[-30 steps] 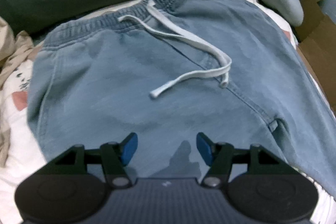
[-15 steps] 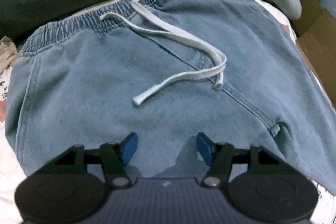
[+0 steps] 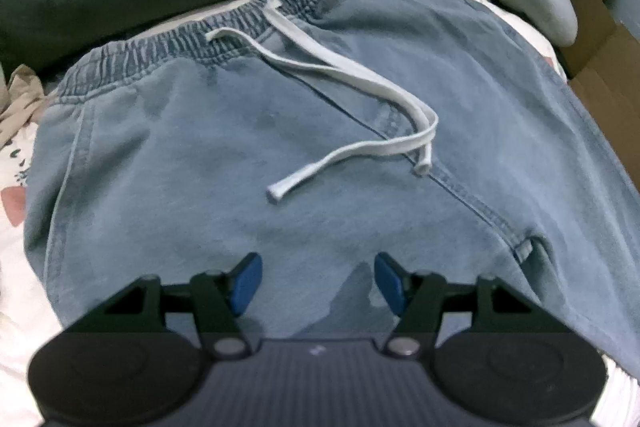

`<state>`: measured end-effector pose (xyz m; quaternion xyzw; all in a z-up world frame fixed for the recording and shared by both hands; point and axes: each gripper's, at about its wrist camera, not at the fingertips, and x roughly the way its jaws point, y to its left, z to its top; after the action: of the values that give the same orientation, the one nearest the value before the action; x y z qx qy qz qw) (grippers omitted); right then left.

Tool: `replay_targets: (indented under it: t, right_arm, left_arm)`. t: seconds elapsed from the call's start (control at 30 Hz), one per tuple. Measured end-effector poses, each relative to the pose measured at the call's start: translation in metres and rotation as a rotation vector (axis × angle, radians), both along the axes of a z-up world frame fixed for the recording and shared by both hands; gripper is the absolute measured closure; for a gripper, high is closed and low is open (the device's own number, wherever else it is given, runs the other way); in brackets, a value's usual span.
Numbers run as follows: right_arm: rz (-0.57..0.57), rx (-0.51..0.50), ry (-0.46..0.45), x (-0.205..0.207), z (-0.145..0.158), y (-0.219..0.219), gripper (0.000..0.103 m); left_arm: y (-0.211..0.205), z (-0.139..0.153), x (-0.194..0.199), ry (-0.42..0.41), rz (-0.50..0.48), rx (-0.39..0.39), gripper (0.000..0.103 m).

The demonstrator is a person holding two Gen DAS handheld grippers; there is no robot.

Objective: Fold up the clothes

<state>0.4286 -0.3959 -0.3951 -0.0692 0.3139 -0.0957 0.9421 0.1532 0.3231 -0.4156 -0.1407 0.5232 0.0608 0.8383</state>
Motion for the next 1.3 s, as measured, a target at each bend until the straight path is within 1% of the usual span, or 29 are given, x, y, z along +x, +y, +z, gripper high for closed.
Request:
replay_targets:
  t: [0.07, 0.13, 0.2, 0.3, 0.33, 0.4, 0.43, 0.47, 0.53, 0.67, 0.83, 0.93, 1.03, 1.2, 1.3]
  right_arm:
    - [-0.025, -0.025, -0.040, -0.002, 0.005, 0.005, 0.099]
    - [-0.048, -0.042, -0.062, 0.001, 0.008, 0.010, 0.099]
    - [-0.071, -0.032, -0.057, 0.005, 0.010, 0.009, 0.098]
    - [-0.110, 0.002, -0.039, 0.013, 0.005, 0.005, 0.094]
    - [-0.121, 0.011, -0.032, 0.015, 0.003, 0.003, 0.091]
    - [-0.140, 0.029, -0.019, 0.017, -0.001, -0.001, 0.077]
    - [-0.150, 0.038, -0.012, 0.019, -0.003, -0.004, 0.067]
    - [-0.160, 0.049, -0.003, 0.019, -0.004, -0.007, 0.055]
    - [-0.177, 0.075, 0.015, 0.017, -0.006, -0.014, 0.050]
    - [-0.184, 0.088, 0.038, 0.007, -0.007, -0.025, 0.050]
    - [-0.184, 0.131, 0.058, -0.017, -0.001, -0.034, 0.050]
    - [-0.155, 0.160, 0.072, -0.035, 0.005, -0.036, 0.050]
    - [-0.101, 0.158, 0.093, -0.053, 0.010, -0.033, 0.050]
    - [-0.019, 0.125, 0.119, -0.097, 0.018, -0.017, 0.050]
    - [-0.006, 0.148, 0.130, -0.131, 0.027, -0.014, 0.050]
  left_arm:
    - [0.002, 0.000, -0.003, 0.002, 0.001, 0.001, 0.038]
    - [0.005, -0.001, -0.005, 0.004, 0.002, 0.001, 0.038]
    - [0.007, -0.002, -0.007, 0.008, 0.005, -0.002, 0.038]
    - [0.010, -0.004, -0.010, 0.011, 0.008, -0.005, 0.038]
    - [0.010, -0.005, -0.011, 0.012, 0.008, -0.006, 0.038]
    - [0.011, -0.006, -0.011, 0.012, 0.007, -0.007, 0.038]
    - [0.011, -0.005, -0.011, 0.013, 0.009, -0.009, 0.038]
    - [0.011, -0.005, -0.010, 0.012, 0.010, -0.011, 0.038]
    - [0.012, -0.003, -0.009, 0.008, 0.010, -0.016, 0.038]
    - [0.011, 0.001, -0.007, -0.001, 0.002, -0.017, 0.038]
    - [0.015, 0.007, -0.012, 0.000, 0.005, -0.012, 0.038]
    - [0.021, 0.009, -0.019, 0.007, 0.022, -0.009, 0.038]
    - [0.031, 0.011, -0.029, 0.014, 0.047, -0.015, 0.038]
    - [0.049, 0.017, -0.043, 0.017, 0.079, -0.003, 0.038]
    - [0.062, 0.019, -0.052, 0.017, 0.110, -0.001, 0.038]
